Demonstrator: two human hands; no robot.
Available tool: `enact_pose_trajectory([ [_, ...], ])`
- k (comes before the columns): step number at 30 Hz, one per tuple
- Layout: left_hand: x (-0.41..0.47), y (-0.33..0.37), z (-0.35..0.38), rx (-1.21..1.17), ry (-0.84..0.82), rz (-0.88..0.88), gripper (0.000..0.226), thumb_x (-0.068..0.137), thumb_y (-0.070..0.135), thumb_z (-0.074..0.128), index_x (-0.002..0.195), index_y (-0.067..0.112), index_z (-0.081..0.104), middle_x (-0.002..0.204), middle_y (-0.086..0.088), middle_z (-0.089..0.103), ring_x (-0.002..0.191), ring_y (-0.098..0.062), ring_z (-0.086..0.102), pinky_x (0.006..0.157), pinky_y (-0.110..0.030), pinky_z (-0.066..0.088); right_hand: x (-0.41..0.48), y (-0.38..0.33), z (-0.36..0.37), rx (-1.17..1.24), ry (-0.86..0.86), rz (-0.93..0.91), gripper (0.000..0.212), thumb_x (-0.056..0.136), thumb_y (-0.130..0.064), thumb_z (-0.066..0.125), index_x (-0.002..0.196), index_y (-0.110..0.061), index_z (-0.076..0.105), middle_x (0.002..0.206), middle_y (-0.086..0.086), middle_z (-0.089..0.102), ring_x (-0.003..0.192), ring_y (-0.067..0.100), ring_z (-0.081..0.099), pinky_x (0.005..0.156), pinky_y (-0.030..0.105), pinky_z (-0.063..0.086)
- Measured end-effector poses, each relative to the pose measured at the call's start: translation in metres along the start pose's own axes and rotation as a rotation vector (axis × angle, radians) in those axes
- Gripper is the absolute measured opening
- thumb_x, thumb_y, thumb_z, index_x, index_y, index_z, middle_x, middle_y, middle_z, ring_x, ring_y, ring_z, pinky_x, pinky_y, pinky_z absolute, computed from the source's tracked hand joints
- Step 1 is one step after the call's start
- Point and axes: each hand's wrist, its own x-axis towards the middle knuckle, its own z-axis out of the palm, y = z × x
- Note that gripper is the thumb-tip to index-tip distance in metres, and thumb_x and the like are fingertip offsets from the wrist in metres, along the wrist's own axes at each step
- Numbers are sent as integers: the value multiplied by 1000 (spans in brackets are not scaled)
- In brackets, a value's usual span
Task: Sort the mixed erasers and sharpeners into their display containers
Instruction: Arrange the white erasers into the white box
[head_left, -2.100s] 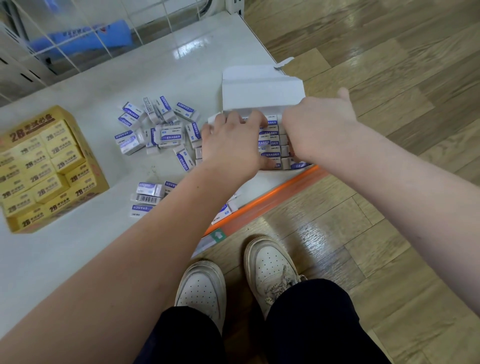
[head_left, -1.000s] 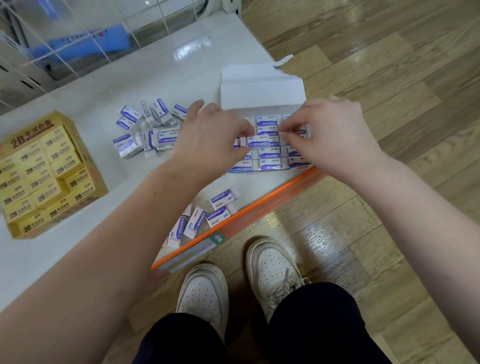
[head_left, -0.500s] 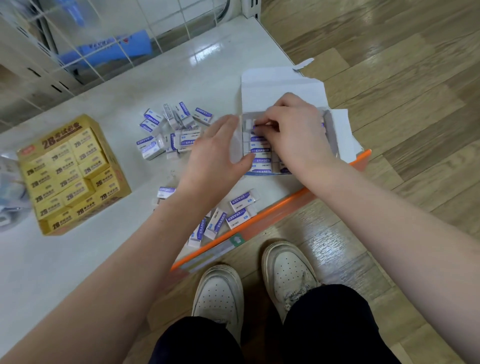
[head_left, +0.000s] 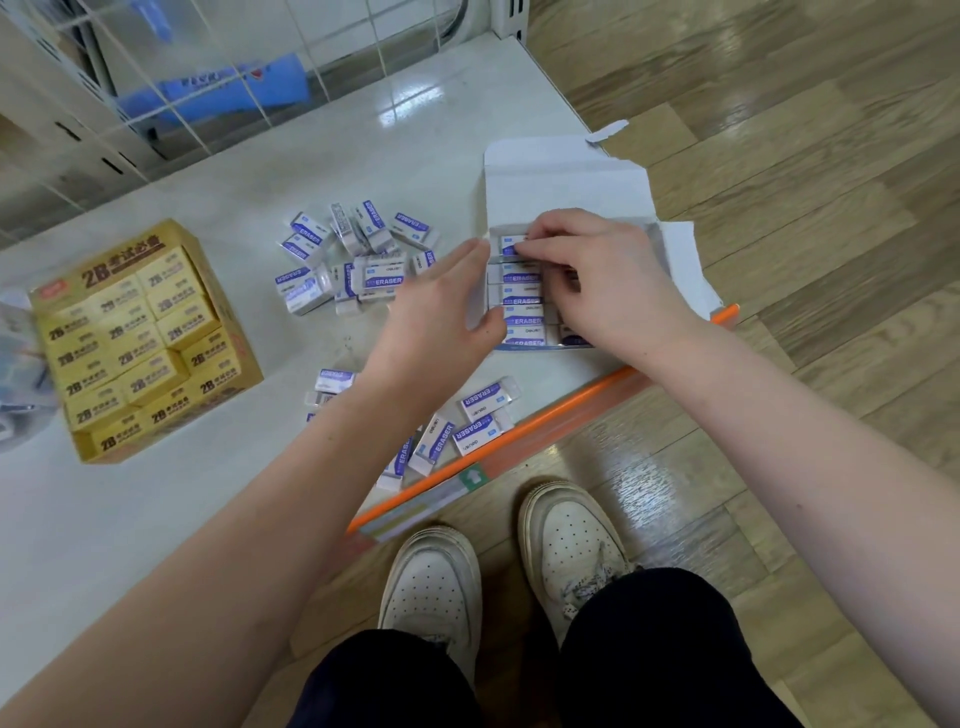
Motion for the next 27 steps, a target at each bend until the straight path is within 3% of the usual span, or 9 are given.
enact_pose_trajectory([
  [7,-14,1,0,39,40,-62,52,90,14,56,140,6,42,143,-3,46,121,-10,42,88,2,16,-2,-4,-7,38,-149,5,41,81,7,47,114,-7,66,120,9,63,109,26,58,89,5,25],
  [9,-17,-3,-3,44,17,-74,53,92,17,54,142,9,40,148,0,40,123,-8,39,86,8,9,-4,-6,-7,47,-116,18,44,81,8,46,118,-10,64,123,8,61,114,25,55,91,7,24],
  [12,-22,-10,-13,36,10,-45,47,92,16,54,139,15,46,146,2,42,120,-2,43,88,12,11,-11,-14,-5,28,40,62,44,82,5,45,117,-15,65,116,5,63,104,30,54,79,9,22],
  [15,-31,-23,-34,60,64,32,34,88,10,60,122,16,62,127,2,58,109,4,47,93,4,26,-18,-26,0,64,127,-1,37,80,3,50,106,-15,70,103,3,67,93,29,55,79,1,21],
  [17,-38,-36,-48,92,58,26,27,86,8,63,111,17,68,116,3,62,104,-3,54,92,-6,35,-20,-31,5,102,115,-74,31,80,0,54,101,-14,72,100,3,68,93,29,54,81,8,27],
  [21,-49,-56,-60,182,4,-81,29,83,13,68,111,20,67,116,3,62,109,-16,55,92,-24,37,-18,-43,14,128,-20,-106,25,85,-19,55,103,-19,71,102,-7,66,93,20,45,83,4,23],
  [22,-51,-58,-59,186,-2,-88,29,83,16,68,112,19,67,116,2,62,110,-17,55,92,-25,37,-17,-46,15,118,-66,-111,27,85,-26,54,106,-21,70,104,-8,65,95,20,44,85,7,24],
  [25,-56,-57,-52,173,-28,-70,34,81,32,60,112,19,66,115,2,62,110,-21,56,94,-37,44,-13,-56,19,-1,-186,-143,41,81,-47,55,112,-23,67,113,-8,61,103,22,44,88,37,37],
  [27,-59,-56,-48,164,-47,-64,42,79,40,55,113,19,65,115,1,62,110,-22,56,94,-46,46,-12,-60,23,-132,-224,-159,38,77,-42,63,109,-22,68,118,-4,58,107,26,44,86,42,36],
])
